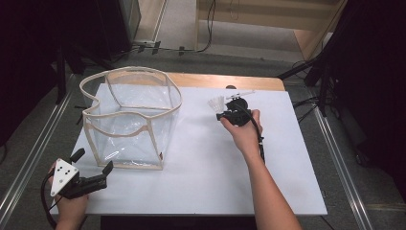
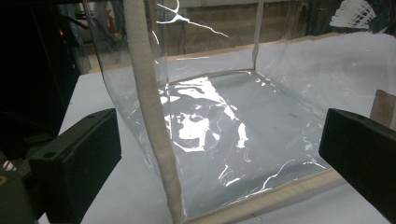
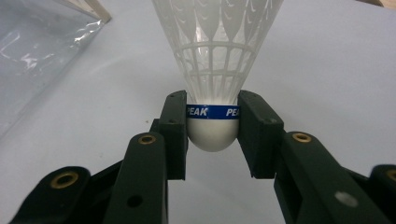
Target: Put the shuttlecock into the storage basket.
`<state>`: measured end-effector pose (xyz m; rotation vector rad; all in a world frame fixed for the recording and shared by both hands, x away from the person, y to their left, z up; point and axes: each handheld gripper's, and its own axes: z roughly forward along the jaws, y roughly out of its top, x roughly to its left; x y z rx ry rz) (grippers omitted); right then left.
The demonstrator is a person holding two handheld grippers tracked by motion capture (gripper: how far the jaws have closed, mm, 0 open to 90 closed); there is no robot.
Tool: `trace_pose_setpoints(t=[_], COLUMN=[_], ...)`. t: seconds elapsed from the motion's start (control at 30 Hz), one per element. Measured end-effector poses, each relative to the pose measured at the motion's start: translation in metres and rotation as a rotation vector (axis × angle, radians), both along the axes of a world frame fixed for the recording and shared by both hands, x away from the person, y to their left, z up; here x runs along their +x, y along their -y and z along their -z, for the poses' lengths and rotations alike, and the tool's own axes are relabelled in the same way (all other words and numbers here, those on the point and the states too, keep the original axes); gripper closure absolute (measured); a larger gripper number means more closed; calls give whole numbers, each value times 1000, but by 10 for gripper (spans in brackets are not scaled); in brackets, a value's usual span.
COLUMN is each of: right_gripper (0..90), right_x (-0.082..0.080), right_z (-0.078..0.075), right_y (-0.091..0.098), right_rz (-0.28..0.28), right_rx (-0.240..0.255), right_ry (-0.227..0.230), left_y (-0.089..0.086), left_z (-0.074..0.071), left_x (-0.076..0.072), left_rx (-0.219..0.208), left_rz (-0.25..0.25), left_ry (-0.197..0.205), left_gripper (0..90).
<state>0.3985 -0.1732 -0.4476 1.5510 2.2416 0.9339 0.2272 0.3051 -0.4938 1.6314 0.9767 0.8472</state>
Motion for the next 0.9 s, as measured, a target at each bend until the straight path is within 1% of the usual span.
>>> trace_pose_setpoints(t=[0.13,0.33,0.77,0.9], right_gripper=[626,627,627,627], right_x=[-1,-3,-4,-4], right_z=[-5,-13,-27,-32], right_y=[-3,-6,-15,-15], right_rz=[-9,-29,-52,-54], right_rx=[1,16,27,31], right_ry=[15,40,68,69], left_y=[0,0,0,0], left_z=[0,0,0,0], left_x=[0,0,0,0], left_rx=[1,3,1,2], left_rz=[0,1,0,1], left_ry=[0,1,0,0], left_gripper=[0,0,0,0])
